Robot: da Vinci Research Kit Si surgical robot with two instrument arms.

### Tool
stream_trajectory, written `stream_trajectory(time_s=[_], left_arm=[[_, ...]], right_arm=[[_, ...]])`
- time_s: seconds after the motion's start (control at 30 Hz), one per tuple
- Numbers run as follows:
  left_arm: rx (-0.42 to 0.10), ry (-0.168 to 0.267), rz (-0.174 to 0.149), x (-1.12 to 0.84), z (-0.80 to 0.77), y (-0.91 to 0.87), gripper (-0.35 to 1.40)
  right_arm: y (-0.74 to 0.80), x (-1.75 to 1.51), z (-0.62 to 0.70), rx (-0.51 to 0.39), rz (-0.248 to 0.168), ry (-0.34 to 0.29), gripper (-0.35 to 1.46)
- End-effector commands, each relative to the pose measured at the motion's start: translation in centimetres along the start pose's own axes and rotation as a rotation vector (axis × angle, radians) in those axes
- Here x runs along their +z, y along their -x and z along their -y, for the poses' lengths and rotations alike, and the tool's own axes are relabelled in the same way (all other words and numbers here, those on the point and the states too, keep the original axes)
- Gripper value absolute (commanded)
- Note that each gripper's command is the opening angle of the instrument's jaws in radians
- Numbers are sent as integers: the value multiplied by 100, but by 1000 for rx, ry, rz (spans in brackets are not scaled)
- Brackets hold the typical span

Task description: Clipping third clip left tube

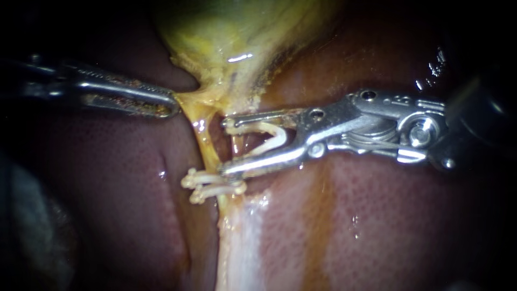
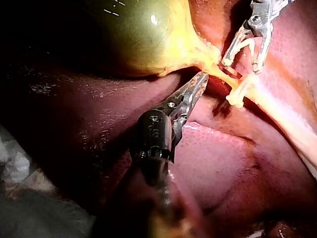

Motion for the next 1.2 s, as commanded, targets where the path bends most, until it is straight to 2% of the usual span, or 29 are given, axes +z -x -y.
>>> stream_trajectory(time_s=[0.03, 0.3, 0.47, 0.6, 0.97, 1.2], left_arm=[[0, 0, 0, 0, 0, 0, -35], [0, -1, 0, 1, 0, 0, -35], [0, -1, 0, 1, -1, 0, -35], [0, -1, 0, 1, -1, 0, -35], [-1, -3, -1, 3, -2, 0, -35], [0, -3, -1, 4, -1, 0, -35]], right_arm=[[3, 1, -1, 7, 1, 1, 47], [18, 17, -17, 26, 3, 11, 46], [20, 31, -28, 30, 1, 21, 47], [16, 41, -31, 37, -7, 20, 47], [4, 63, -32, 59, -81, -20, 46], [-20, 62, -21, 72, -134, -46, 45]])
